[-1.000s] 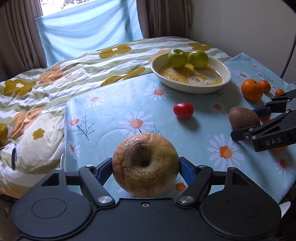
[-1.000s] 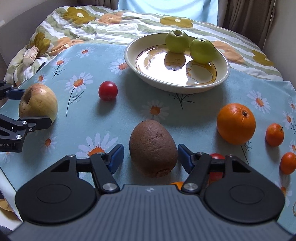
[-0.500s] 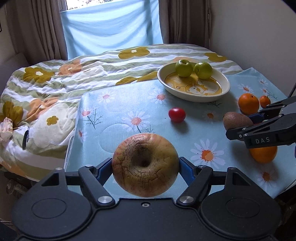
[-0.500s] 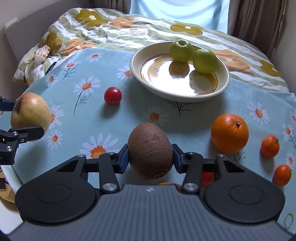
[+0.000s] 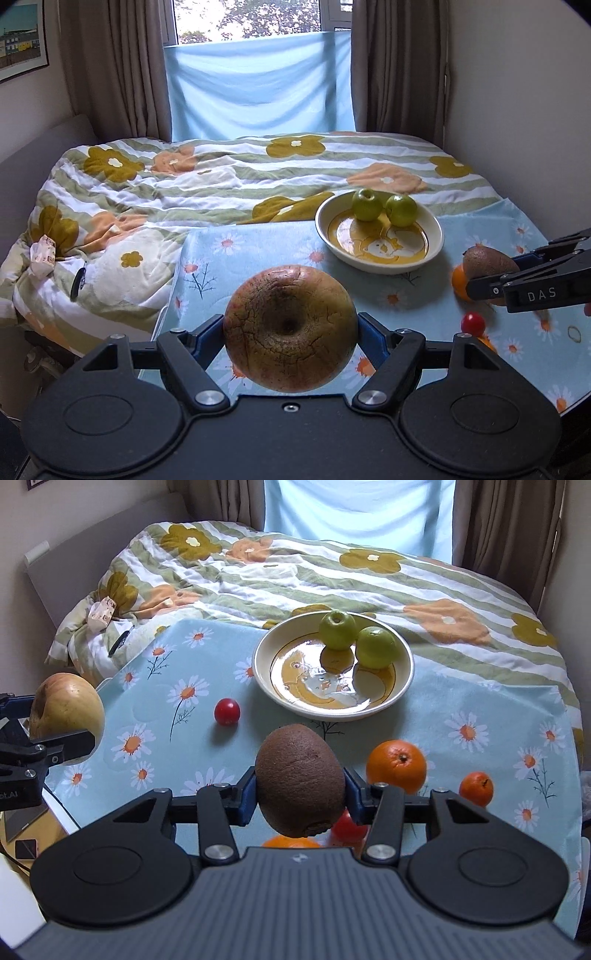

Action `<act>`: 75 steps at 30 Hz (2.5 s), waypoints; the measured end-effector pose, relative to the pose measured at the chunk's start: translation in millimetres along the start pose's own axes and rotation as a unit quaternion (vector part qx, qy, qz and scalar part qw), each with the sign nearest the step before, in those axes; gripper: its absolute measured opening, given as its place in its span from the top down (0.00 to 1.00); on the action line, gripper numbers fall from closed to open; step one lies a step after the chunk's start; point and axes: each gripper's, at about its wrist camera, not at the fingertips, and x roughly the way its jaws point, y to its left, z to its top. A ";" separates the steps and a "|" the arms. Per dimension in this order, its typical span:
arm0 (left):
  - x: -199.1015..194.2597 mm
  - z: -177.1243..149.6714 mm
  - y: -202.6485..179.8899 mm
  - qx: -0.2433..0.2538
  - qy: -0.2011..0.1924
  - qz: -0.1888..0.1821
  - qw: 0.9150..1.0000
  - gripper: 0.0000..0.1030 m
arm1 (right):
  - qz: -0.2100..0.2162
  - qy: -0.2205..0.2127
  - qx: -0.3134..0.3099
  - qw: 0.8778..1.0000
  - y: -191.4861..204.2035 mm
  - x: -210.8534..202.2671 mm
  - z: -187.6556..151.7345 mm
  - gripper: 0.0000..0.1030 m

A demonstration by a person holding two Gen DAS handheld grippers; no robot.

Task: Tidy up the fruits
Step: 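Carry the brownish apple and kiwi to the white bowl and lower them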

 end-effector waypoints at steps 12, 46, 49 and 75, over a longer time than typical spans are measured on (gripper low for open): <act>13.4 65.2 -9.9 -0.003 -0.035 -0.017 0.999 0.23 | -0.007 -0.036 0.007 0.999 -28.2 -24.8 53.6 0.40; 221.2 119.7 -61.5 0.132 0.044 -0.097 0.986 0.23 | -0.060 0.030 0.124 0.990 -90.7 108.0 103.5 0.40; 229.5 115.9 -65.4 0.139 0.051 -0.099 0.984 0.23 | -0.063 0.034 0.129 0.989 -94.4 112.8 103.2 0.40; 188.5 115.1 -35.8 0.130 0.019 -0.080 0.988 0.00 | -0.061 0.045 0.092 0.993 -78.5 112.6 109.1 0.40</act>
